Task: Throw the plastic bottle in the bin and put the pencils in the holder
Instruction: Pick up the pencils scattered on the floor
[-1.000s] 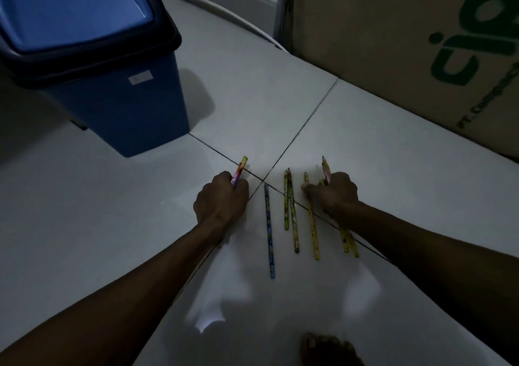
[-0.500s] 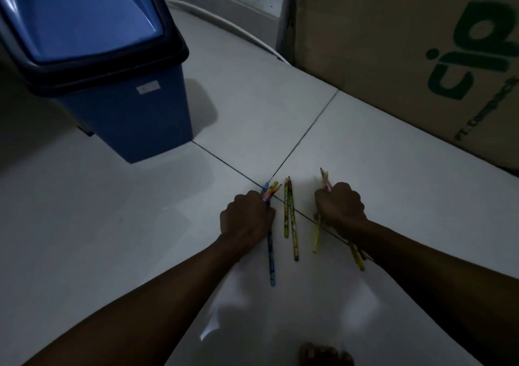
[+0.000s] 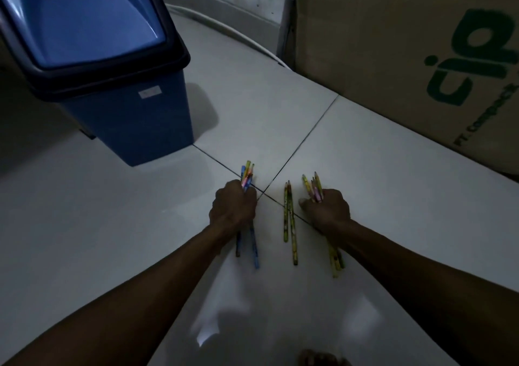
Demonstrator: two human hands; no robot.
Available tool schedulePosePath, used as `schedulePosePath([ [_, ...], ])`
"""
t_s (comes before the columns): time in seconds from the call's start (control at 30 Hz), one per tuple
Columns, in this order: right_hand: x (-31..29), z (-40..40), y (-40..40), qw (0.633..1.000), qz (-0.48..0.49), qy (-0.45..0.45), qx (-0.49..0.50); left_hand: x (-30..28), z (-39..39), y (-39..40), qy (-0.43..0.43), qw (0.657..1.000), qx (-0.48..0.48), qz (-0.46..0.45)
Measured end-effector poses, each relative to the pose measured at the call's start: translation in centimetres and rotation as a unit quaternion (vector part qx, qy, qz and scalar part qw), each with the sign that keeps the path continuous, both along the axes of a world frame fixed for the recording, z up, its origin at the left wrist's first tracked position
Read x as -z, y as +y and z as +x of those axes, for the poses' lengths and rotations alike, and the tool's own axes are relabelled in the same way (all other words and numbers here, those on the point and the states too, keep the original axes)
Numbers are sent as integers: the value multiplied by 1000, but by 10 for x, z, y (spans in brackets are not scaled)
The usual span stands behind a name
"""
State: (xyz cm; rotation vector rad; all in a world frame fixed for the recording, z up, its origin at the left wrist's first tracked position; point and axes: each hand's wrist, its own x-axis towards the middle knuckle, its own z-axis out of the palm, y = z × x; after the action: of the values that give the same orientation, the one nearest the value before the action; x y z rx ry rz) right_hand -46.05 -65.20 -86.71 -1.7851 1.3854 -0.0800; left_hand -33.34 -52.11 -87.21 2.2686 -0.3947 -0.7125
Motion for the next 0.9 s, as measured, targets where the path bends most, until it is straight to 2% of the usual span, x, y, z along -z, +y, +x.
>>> schedulePosePath([
  [0.1, 3, 4, 10, 999, -13, 22, -22, -2, 9, 3, 25, 996, -84, -22],
  [0.23, 2, 9, 23, 993, -52, 88, -50, -2, 18, 9, 36, 992, -115, -23],
  [0.37, -1, 16, 30, 985, -88, 131, -71, -4, 20, 14, 60, 990, -116, -55],
  [0.57, -12, 29, 38, 979, -88, 166, -73, -13, 19, 17, 163, 972, -105, -132],
  [0.67, -16, 30, 38, 976, -88, 182, -82, -18, 19, 18, 176, 969, -92, -147],
  [0.8, -16, 31, 42, 961, -112, 207, -143, -26, 20, 22, 186, 965, -70, -173],
  [0.9, -17, 34, 39, 960, -101, 192, -175, -34, 22, 24, 204, 959, -61, -189],
])
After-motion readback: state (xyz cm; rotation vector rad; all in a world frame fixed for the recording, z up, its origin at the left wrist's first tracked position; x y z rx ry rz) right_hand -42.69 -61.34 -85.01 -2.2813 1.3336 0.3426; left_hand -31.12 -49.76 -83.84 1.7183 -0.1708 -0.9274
